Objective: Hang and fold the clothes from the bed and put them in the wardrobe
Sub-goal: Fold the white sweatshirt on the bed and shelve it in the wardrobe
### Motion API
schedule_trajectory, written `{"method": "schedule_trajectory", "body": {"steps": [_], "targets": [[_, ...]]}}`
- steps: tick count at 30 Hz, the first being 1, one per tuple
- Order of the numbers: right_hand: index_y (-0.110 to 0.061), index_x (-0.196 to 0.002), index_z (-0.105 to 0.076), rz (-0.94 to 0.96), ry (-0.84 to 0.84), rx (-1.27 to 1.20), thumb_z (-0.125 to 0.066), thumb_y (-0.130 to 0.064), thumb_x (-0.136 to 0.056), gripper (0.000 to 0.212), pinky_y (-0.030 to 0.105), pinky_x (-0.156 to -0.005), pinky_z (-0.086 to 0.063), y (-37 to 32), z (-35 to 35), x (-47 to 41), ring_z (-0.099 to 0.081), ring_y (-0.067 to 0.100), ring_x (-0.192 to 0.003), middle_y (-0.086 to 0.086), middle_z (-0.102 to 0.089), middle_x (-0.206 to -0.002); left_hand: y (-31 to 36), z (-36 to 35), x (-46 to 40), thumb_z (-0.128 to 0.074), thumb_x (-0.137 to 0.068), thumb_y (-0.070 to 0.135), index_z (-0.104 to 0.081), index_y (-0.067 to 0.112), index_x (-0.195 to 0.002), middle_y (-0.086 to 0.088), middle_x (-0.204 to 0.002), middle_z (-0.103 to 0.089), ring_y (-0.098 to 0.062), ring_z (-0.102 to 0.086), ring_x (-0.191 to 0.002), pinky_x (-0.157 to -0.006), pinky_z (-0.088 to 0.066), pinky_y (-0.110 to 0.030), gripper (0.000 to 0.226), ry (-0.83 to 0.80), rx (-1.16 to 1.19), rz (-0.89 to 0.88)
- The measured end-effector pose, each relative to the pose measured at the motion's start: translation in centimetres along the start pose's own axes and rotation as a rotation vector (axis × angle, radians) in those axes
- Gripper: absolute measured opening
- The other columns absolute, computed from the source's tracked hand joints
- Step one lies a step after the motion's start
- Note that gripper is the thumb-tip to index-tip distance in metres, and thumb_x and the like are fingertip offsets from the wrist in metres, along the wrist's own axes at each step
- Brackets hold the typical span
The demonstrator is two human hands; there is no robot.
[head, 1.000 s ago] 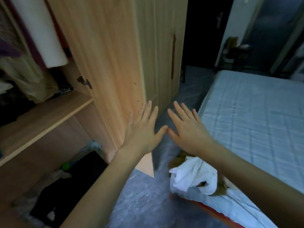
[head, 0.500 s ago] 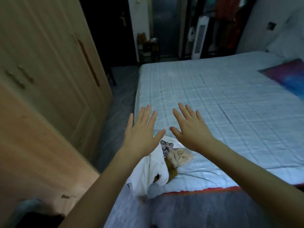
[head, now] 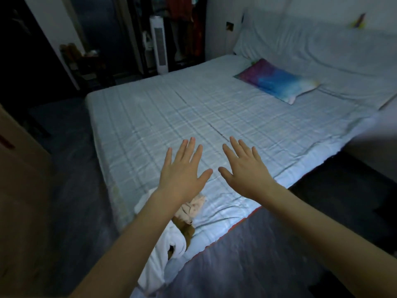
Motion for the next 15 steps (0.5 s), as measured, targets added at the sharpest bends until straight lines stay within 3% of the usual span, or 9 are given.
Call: {"method": "schedule_trajectory", "body": {"steps": [8,15], "targets": [[-0.017,-0.155,-0.010,-0.091,0.021,0.007,-0.035,-0.049,-0.100,0.068,0.048,-0.121,-0.002,2.3,0.3,-0.6,0.005,0.026,-0.150,0.006,0.007,-0.163,1.5,0.1,-3.2,-0.016,-0.098,0.063,0.008,0.025,-0.156,0.002,-0.160,0.025,-0.015,0.022,-0.147,-0.118,0.014,-0.046,0.074,-0.014,0.013,-0.100],[-0.017,-0.155,-0.011,-0.058,-0.008,0.009,-0.036,-0.049,-0.100,0.068,0.049,-0.121,-0.002,4.5,-0.9,-4.4,0.005,0.026,-0.150,0.007,0.007,-0.163,1.9,-1.6,-7.0,-0.016,-0.098,0.063,0.007,0.024,-0.156,0.002,-0.161,0.023,-0.015,0.021,-0.148,-0.120,0.011,-0.048,0.074,-0.049,0.030,-0.081]]}}
Point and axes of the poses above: each hand's wrist, its own x-axis away from the middle knuckle, its own z-axis out of the back of the hand, y = z × x, the point moved 1 cm from there along -x, towards the middle knuckle
